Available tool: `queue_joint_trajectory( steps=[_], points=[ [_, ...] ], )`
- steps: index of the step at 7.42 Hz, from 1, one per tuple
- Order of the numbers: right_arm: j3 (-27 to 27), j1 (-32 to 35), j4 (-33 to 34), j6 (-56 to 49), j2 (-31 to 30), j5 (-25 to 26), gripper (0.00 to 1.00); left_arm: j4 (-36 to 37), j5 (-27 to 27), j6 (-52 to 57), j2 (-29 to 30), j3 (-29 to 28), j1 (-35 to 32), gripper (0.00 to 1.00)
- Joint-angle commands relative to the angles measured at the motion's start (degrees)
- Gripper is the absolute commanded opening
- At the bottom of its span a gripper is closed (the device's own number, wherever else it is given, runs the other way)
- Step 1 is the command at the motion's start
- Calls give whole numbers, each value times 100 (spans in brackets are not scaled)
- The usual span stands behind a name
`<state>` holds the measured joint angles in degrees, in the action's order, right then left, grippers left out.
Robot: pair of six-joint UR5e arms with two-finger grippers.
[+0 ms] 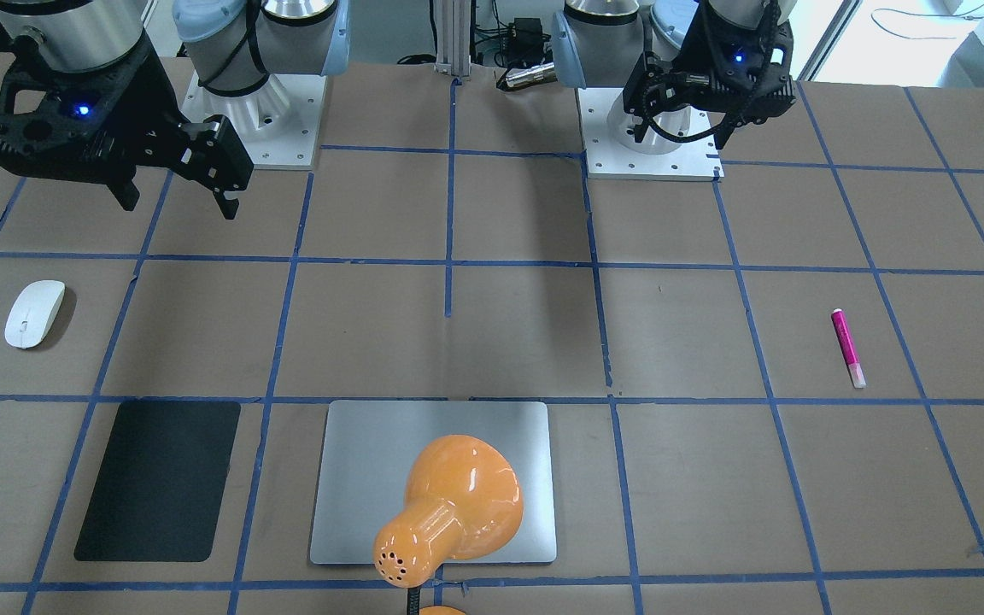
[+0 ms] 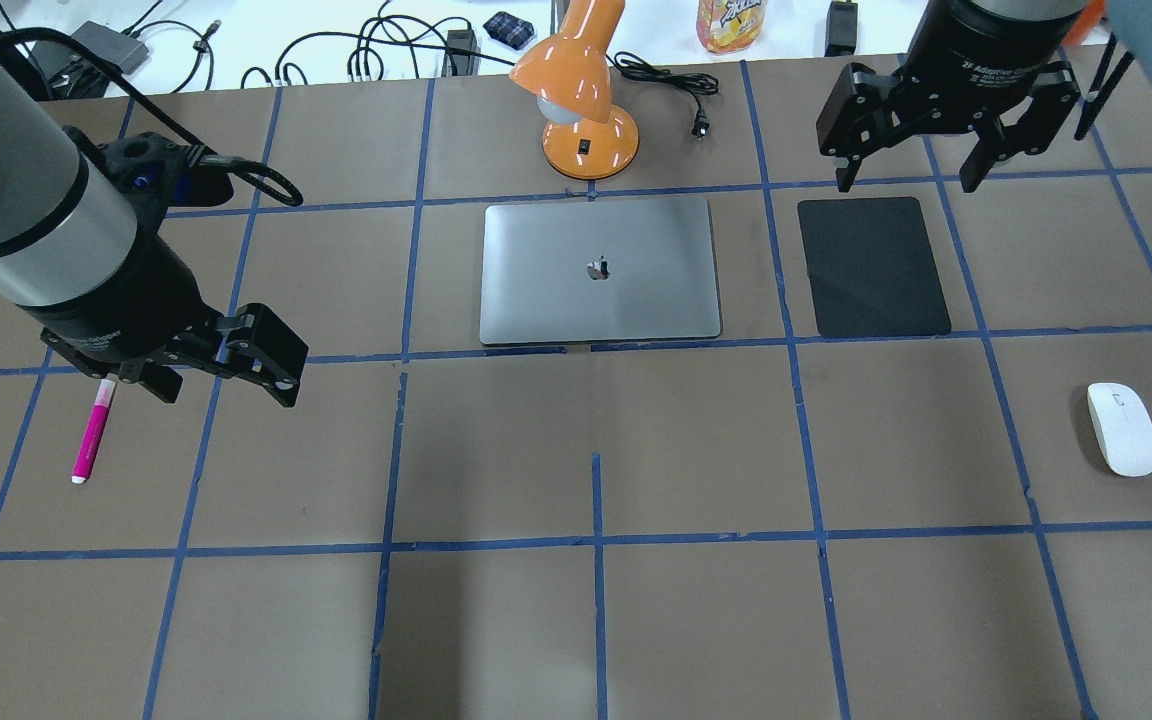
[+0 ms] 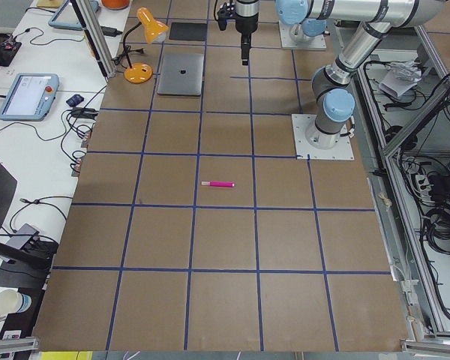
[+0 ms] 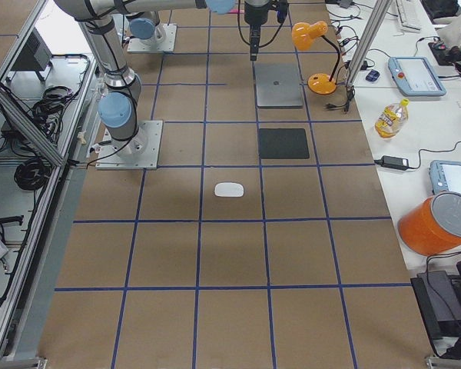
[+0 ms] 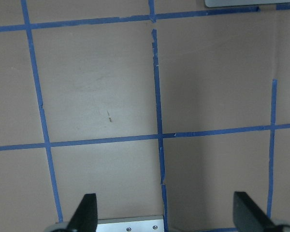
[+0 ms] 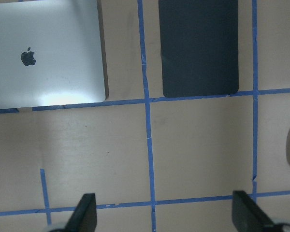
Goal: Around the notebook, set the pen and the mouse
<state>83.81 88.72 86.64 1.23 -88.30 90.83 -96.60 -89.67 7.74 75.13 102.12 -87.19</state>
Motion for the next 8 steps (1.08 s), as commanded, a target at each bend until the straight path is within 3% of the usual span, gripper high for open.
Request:
queue_joint_trajectory(
  steps=[1,4,6,8],
  points=[
    [56,-789,2,-1345,6,22,100,1,-15,35,2,1,0,100],
    [414,-2400,124,-3151,50,-75,100,97,-41,26,-60,-16,9,100],
    [1369,-3120,1419,-4160,15,-66,100,184,20,-44,-43,-60,9,100],
    [2328,-3876,2099,-4525,15,-83,99,229,-15,-71,-51,-8,113,100]
  ],
)
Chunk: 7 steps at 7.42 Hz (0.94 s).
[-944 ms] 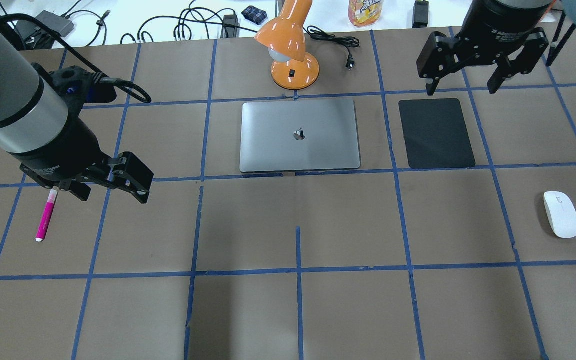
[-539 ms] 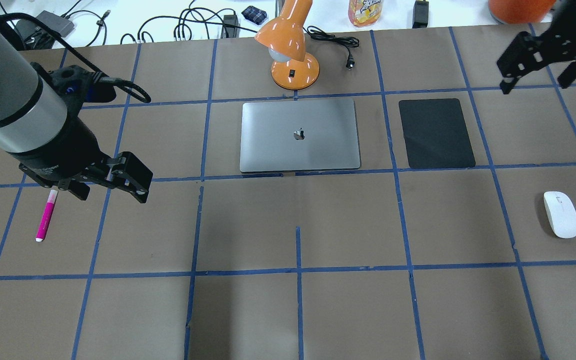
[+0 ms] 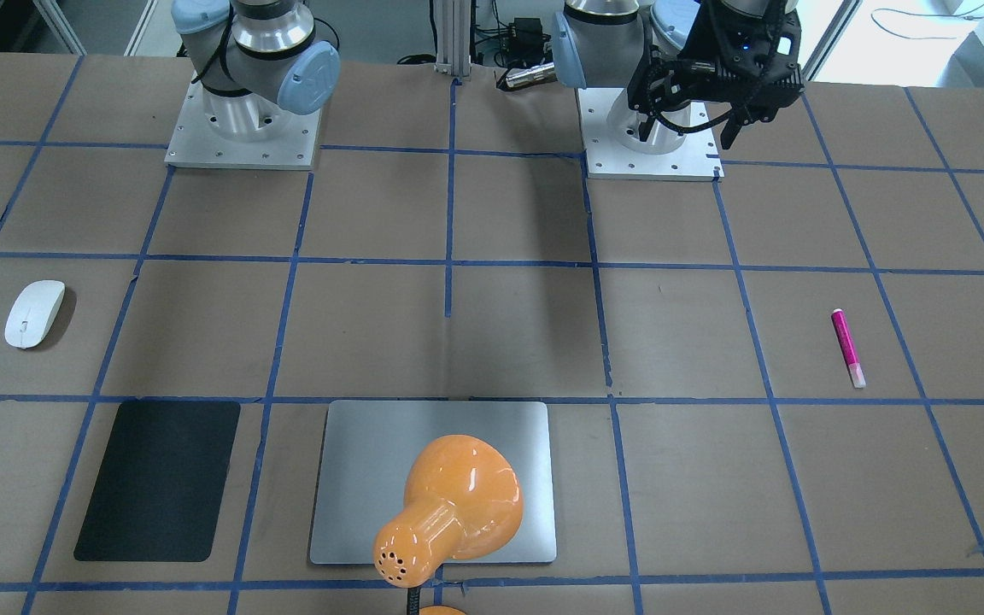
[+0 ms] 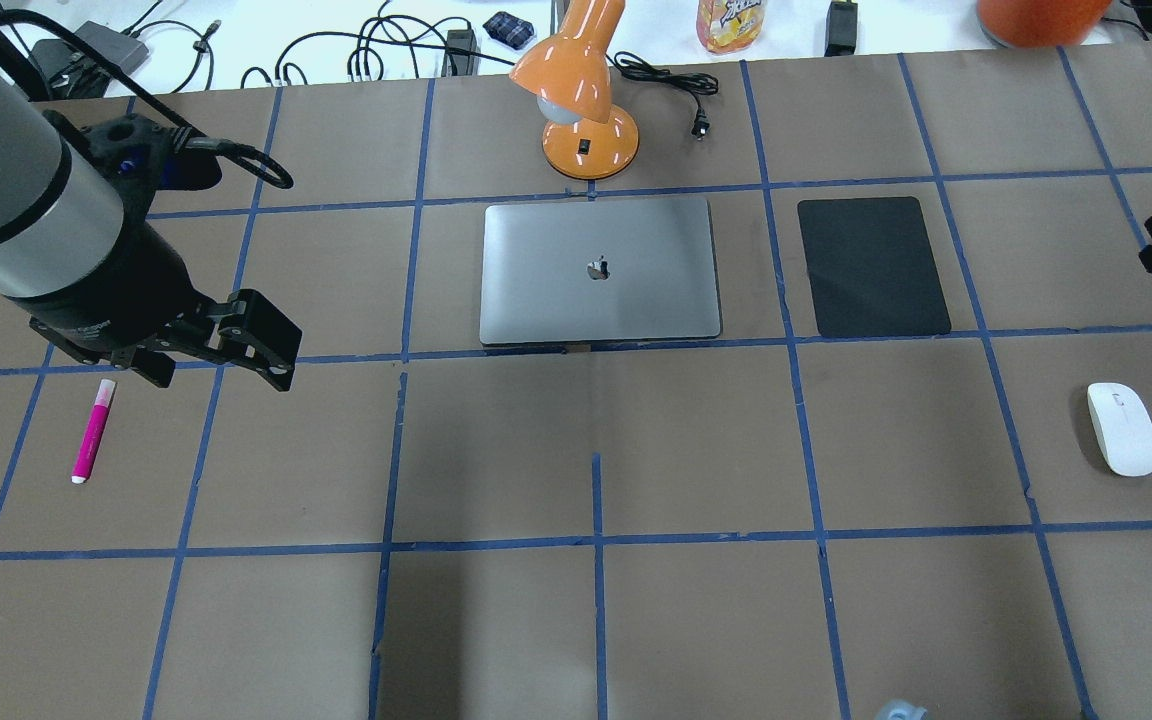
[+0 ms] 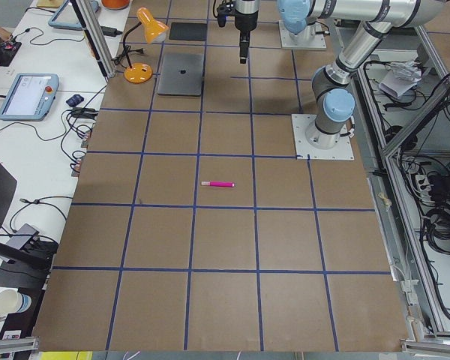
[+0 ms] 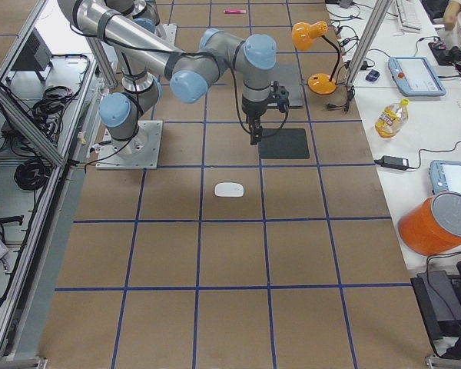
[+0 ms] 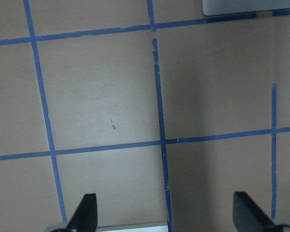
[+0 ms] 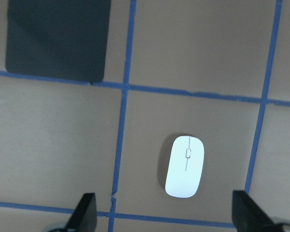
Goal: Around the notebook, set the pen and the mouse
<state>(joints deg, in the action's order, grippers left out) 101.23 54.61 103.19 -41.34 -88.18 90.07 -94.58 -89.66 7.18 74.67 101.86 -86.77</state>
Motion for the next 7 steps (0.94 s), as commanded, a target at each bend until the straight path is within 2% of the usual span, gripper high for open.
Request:
queue_joint_trajectory(
  steps=[1,2,3,4,5,6,7],
  points=[
    [1122,-748,1065,-400,38,-7,99,28,-60,89,82,27,307,100],
    [1841,-837,2107,-549,47,2,100,45,-34,81,152,61,788,100],
    [2527,-856,3135,-690,73,2,100,385,-52,151,292,97,1358,100],
    [2760,-856,3555,-691,230,10,100,684,-60,552,450,254,1869,100],
    [2745,-856,3646,-700,501,19,100,1226,-69,974,556,490,2370,100],
    [2745,-856,4151,-665,791,11,100,1536,-69,1361,688,780,2932,100],
    [2745,-865,4339,-665,1011,11,100,2096,-87,1434,916,1096,3242,100]
  ],
)
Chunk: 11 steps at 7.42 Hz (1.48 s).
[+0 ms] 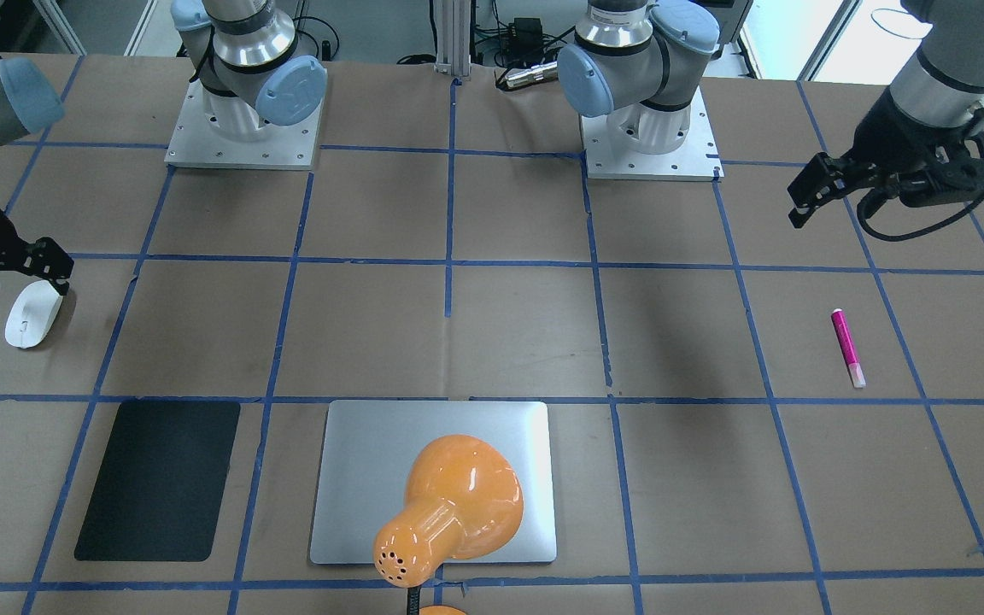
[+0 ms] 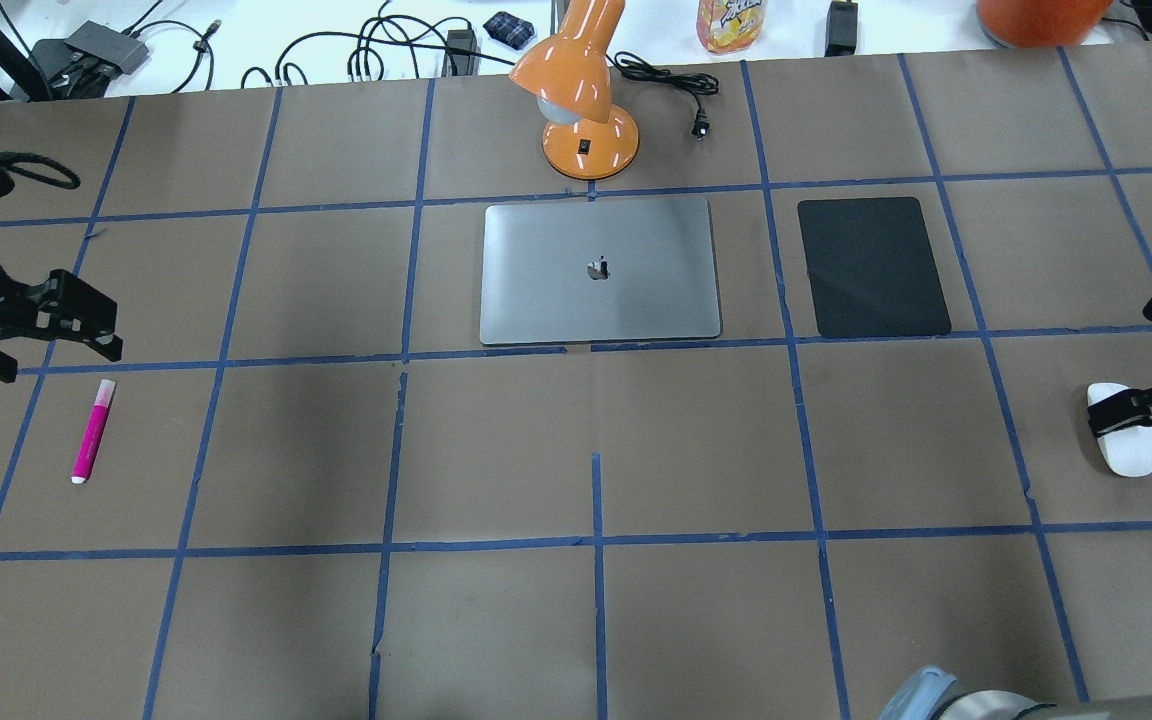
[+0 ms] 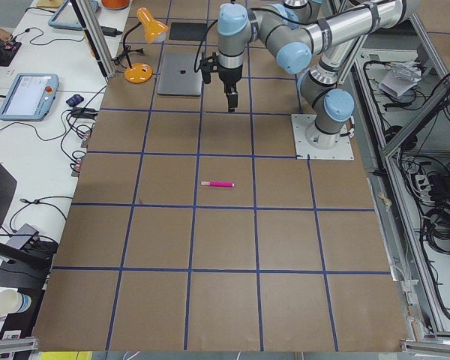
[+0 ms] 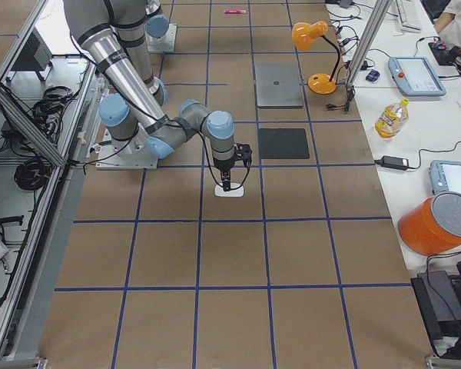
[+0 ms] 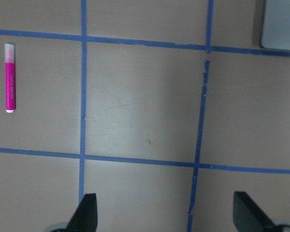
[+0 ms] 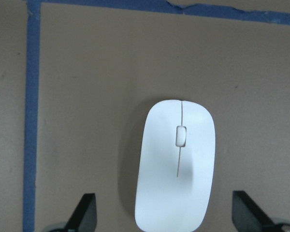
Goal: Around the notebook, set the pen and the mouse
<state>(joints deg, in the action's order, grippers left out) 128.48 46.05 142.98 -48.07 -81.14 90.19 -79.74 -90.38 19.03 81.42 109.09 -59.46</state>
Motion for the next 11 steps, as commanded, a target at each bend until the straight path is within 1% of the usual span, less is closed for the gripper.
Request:
queue_joint_trajectory(
  steps=[1,2,3,4,5,6,7,8,9,10,11],
  points=[
    [46,-86,345,69,335,-2,100,1226,-15,389,512,645,653,100],
    [20,-183,370,122,449,-10,100,1772,-6,756,802,744,698,100],
    [11,-184,397,166,624,-11,100,1882,-6,890,1083,693,786,100],
    [-7,-193,380,175,652,-11,100,2074,-6,1388,1356,657,917,100],
    [2,-193,362,201,634,-11,93,2720,3,2106,1637,735,953,100],
    [2,-193,353,324,608,-2,76,2840,11,2305,1892,727,980,100],
    [-7,-193,362,368,599,-10,69,2876,46,2481,2121,684,1093,100],
    [-50,-193,353,377,590,-11,65,2928,38,2726,2367,640,1242,100],
    [-251,-193,292,377,590,-11,63,3094,55,2729,2535,648,1278,98],
    [-401,-193,92,386,599,-19,60,3244,47,2763,2649,718,1287,96],
    [-620,-114,-145,499,582,-19,60,3245,47,2816,2711,710,1287,91]
  ],
)
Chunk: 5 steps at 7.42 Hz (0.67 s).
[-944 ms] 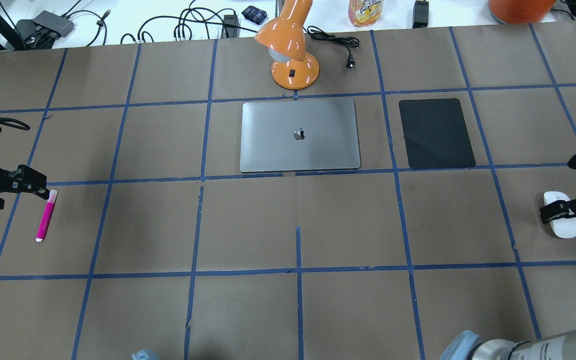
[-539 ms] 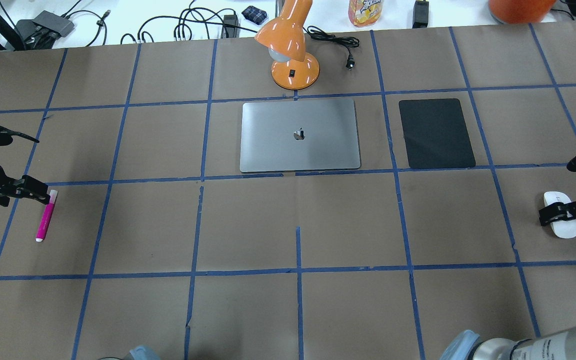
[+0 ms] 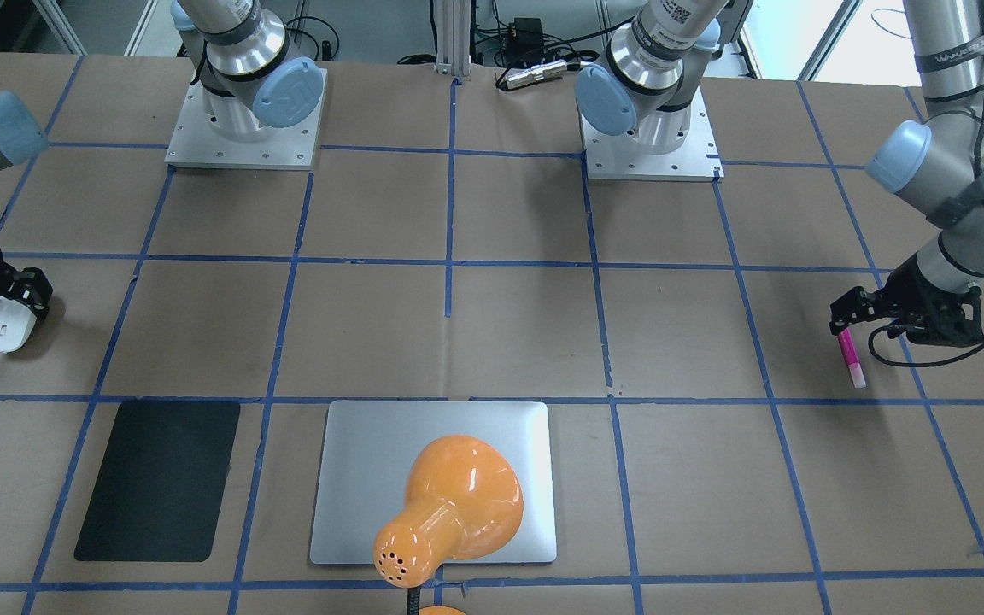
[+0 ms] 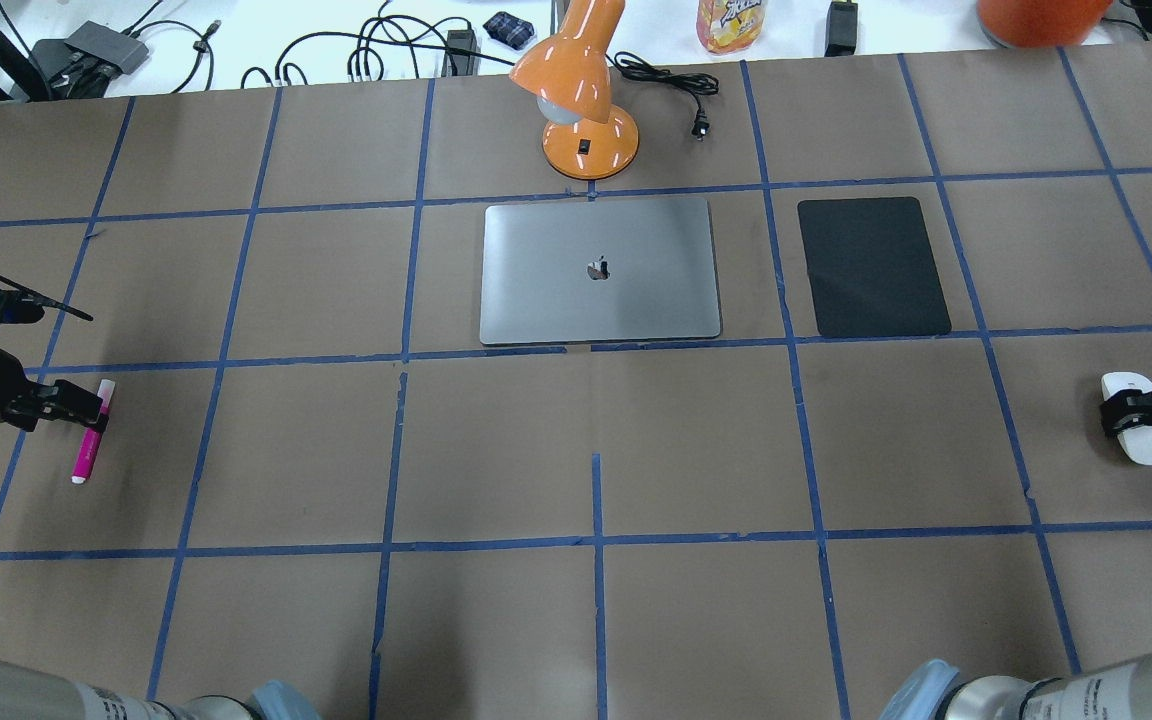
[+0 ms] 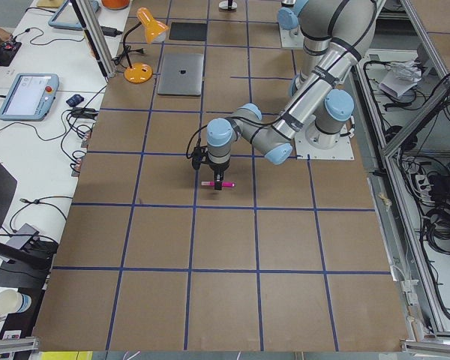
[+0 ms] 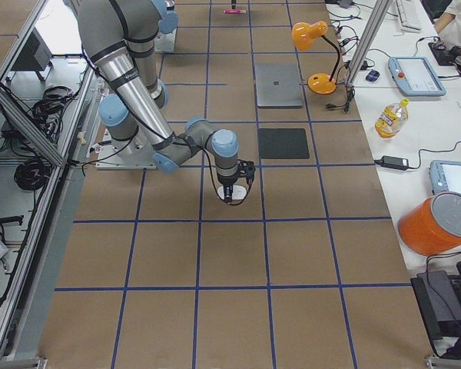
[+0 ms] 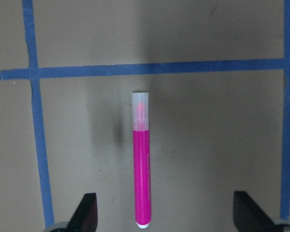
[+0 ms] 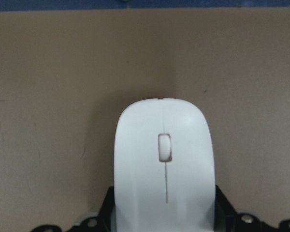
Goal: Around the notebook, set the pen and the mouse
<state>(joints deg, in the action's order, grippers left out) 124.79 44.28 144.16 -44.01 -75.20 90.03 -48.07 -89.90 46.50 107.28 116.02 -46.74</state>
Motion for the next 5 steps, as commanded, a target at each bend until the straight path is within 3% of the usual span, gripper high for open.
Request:
queue_joint_trajectory(
  steps=[1,3,5],
  points=[
    [-602,246,-718,329,-21,-3,60,78,-27,87,136,0,16,71],
    [-1645,1305,-1728,1013,49,5,60,79,-45,183,223,-9,16,60],
    [-2509,2334,-1988,2040,522,49,59,87,-53,166,329,-35,25,56]
  ],
)
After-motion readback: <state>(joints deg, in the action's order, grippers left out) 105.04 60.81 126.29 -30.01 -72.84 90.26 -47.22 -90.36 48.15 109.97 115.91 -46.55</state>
